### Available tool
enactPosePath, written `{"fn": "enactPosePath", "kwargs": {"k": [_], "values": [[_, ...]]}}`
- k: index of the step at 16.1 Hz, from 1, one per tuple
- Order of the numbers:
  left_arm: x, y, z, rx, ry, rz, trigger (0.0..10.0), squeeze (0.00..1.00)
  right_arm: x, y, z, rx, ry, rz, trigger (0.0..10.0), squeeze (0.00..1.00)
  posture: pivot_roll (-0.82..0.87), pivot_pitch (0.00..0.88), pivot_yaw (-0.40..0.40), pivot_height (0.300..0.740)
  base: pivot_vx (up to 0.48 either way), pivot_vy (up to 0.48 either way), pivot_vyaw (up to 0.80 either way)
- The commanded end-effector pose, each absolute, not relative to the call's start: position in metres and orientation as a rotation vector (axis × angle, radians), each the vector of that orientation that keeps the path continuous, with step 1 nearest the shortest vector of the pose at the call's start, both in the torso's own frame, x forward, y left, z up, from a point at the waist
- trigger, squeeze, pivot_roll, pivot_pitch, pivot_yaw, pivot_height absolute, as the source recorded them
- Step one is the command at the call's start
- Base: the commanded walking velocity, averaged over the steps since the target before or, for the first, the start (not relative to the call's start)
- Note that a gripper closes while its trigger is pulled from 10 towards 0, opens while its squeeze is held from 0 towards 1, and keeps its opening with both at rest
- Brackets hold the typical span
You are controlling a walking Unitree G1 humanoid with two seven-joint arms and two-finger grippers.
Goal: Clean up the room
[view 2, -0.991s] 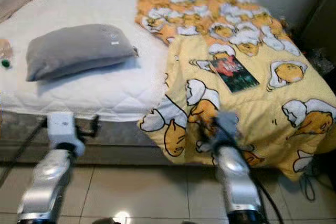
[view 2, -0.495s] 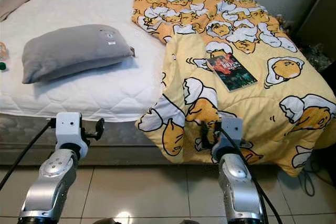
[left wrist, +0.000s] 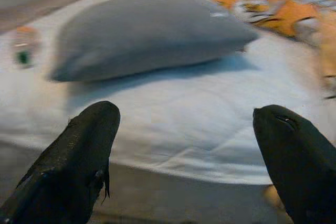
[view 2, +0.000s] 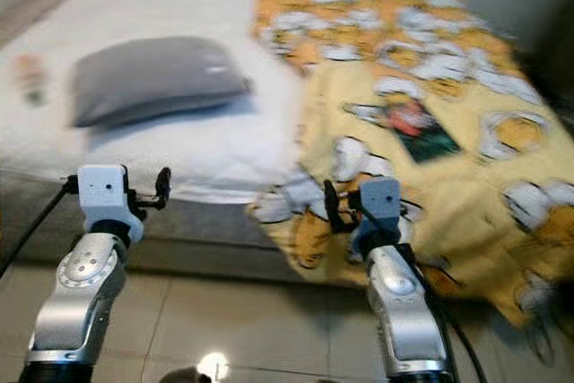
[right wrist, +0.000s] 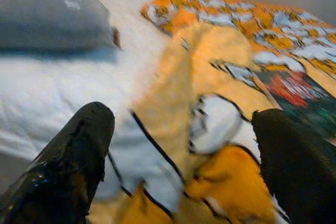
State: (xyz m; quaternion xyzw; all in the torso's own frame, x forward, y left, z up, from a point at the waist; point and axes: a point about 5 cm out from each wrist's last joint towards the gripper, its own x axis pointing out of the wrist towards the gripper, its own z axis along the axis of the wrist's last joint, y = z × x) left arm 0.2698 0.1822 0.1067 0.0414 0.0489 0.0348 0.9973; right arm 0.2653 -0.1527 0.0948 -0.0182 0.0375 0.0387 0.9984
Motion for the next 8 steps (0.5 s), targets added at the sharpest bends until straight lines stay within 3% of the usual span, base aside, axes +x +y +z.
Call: {"fn": "enactPosePath", "kwargs": {"k": [1,3,8], "values": [[0.27,0.181,0.11,0.096,0.085,0.057,10.0,0.0,0.266,-0.159,0.097,-0.028,0.056,0.025,10.0,1.0,-0.06,0.0,0.006,0.74,0.0,0.0,0.0],[0.273,0.177,0.112,0.1,0.089,0.024,10.0,0.0,0.267,-0.17,0.094,0.025,0.112,-0.087,10.0,1.0,-0.06,0.0,0.008,0.74,0.0,0.141,0.0],[0.277,0.173,0.113,0.114,0.09,-0.016,10.0,0.0,0.265,-0.175,0.093,0.051,0.096,-0.133,10.0,1.0,-0.07,0.0,0.021,0.74,0.0,0.289,0.0]]}}
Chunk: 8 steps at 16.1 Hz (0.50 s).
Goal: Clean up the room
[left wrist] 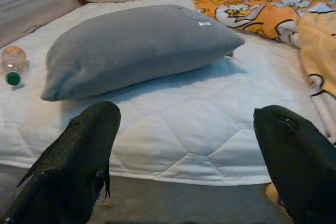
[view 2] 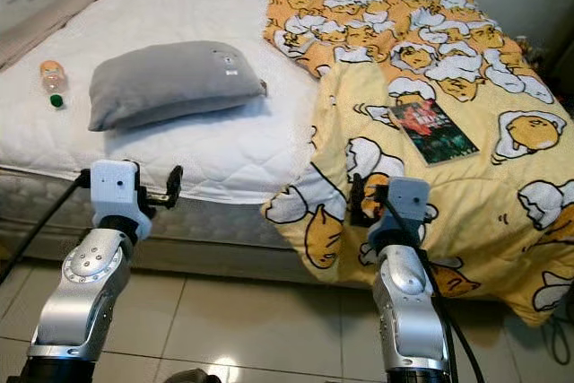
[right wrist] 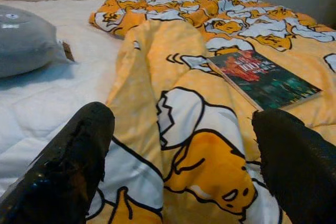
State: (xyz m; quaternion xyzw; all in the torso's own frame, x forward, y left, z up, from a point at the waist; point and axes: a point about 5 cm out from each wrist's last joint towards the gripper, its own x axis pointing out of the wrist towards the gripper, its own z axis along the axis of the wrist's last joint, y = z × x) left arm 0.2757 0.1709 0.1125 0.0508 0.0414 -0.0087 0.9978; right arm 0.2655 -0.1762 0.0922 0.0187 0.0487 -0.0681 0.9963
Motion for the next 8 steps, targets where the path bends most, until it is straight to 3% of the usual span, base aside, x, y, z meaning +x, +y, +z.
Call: {"fn": "enactPosePath", "kwargs": {"k": [1,4,6,8], "values": [[0.277,0.172,0.112,0.115,0.095,-0.021,10.0,0.0,0.264,-0.175,0.092,0.051,0.102,-0.144,10.0,1.0,-0.08,0.0,0.026,0.74,0.0,0.292,0.0],[0.28,0.167,0.11,0.11,0.11,-0.043,10.0,0.0,0.262,-0.181,0.089,0.07,0.139,-0.176,10.0,1.0,-0.09,0.0,0.034,0.74,0.0,0.325,0.0],[0.281,0.165,0.11,0.108,0.112,-0.047,10.0,0.0,0.262,-0.184,0.089,0.062,0.147,-0.196,10.0,1.0,-0.09,0.0,0.033,0.74,0.0,0.379,-0.71],[0.281,0.166,0.109,0.11,0.113,-0.047,10.0,0.0,0.263,-0.185,0.09,0.057,0.12,-0.189,10.0,1.0,-0.09,0.0,0.031,0.74,0.0,0.382,0.0]]}}
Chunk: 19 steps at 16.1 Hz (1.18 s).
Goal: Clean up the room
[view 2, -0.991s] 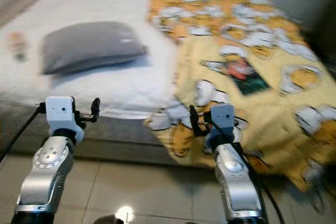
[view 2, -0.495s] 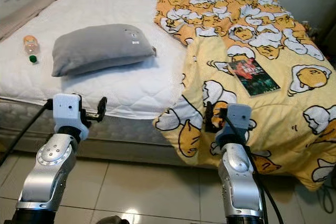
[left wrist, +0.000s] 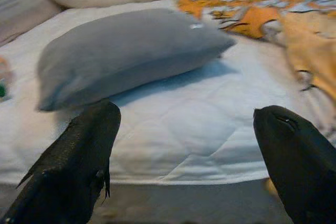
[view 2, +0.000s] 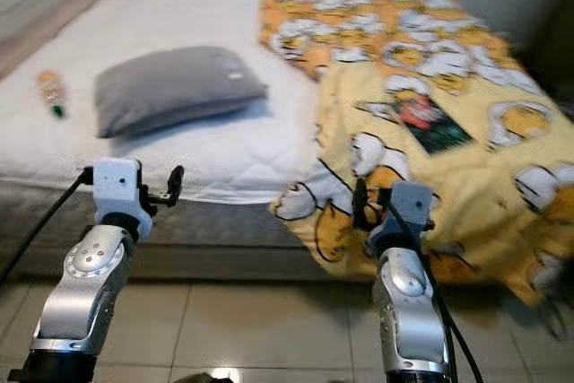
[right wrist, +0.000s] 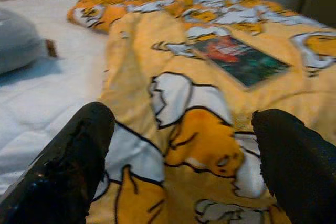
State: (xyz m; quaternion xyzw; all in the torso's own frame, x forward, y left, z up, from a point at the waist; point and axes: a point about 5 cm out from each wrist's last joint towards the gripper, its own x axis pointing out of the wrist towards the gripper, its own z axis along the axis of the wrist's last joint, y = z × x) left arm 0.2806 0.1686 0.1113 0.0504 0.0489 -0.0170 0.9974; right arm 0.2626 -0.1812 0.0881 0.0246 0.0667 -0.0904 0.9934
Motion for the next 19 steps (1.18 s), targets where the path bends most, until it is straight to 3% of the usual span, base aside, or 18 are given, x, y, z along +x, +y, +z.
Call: {"fn": "enactPosePath", "kwargs": {"k": [1,19], "values": [[0.2812,0.1664,0.1088,0.111,0.113,-0.046,10.0,0.0,0.2629,-0.183,0.0903,0.059,0.121,-0.179,10.0,1.0,-0.09,0.0,0.031,0.74,0.0,0.386,0.0],[0.2848,0.161,0.1085,0.105,0.119,-0.047,10.0,0.0,0.2621,-0.1857,0.0914,0.056,0.158,-0.182,10.0,1.0,-0.1,0.0,0.034,0.74,0.0,0.39,0.0]]}}
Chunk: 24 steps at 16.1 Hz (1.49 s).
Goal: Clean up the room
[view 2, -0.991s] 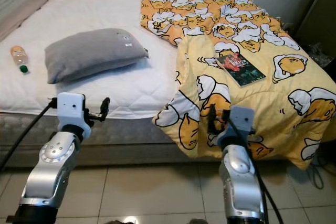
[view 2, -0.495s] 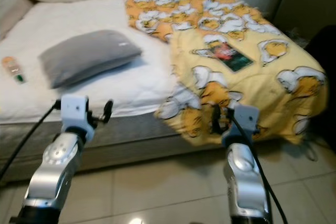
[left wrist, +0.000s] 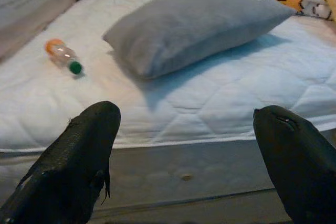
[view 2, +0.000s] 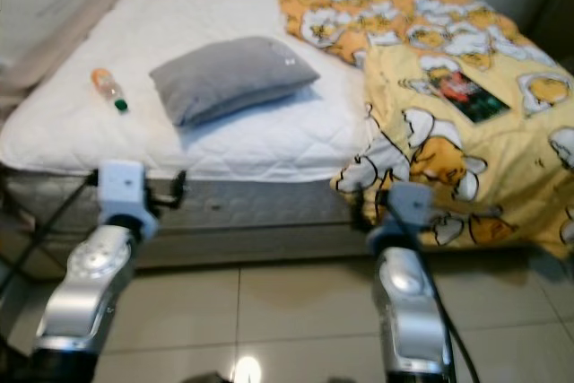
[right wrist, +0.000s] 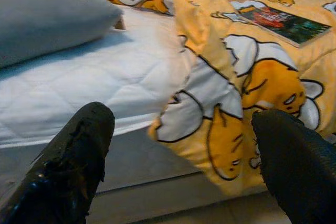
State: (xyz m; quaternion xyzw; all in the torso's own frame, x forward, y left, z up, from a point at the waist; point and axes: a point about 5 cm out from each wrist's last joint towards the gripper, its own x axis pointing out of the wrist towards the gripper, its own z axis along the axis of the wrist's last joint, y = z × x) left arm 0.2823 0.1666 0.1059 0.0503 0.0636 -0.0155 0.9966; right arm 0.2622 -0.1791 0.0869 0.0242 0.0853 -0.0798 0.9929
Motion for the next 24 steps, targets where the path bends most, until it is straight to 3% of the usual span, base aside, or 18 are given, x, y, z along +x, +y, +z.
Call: {"fn": "enactPosePath", "kwargs": {"k": [1,9,14,21,24], "values": [[0.286,0.16,0.108,0.104,0.119,-0.048,10.0,0.0,0.262,-0.186,0.092,0.052,0.159,-0.182,10.0,1.0,-0.1,0.0,0.033,0.74,0.0,0.398,0.0],[0.286,0.158,0.108,0.091,0.114,-0.024,10.0,0.0,0.276,-0.19,0.096,0.013,0.159,-0.138,10.0,1.0,-0.06,0.0,-0.009,0.74,0.0,0.384,0.0],[0.295,0.156,0.116,0.049,0.051,-0.022,10.0,0.0,0.287,-0.173,0.113,-0.028,0.118,-0.028,10.0,1.0,-0.07,0.0,-0.011,0.74,0.0,0.0,0.0],[0.3,0.151,0.117,0.025,0.038,-0.025,10.0,0.0,0.286,-0.179,0.115,-0.052,0.119,-0.054,10.0,1.0,-0.08,0.0,-0.006,0.74,0.37,0.0,0.0],[0.299,0.153,0.116,0.016,0.036,-0.012,10.0,0.0,0.284,-0.174,0.113,-0.085,0.132,-0.019,10.0,1.0,-0.07,0.0,-0.012,0.74,0.447,0.0,0.8]]}}
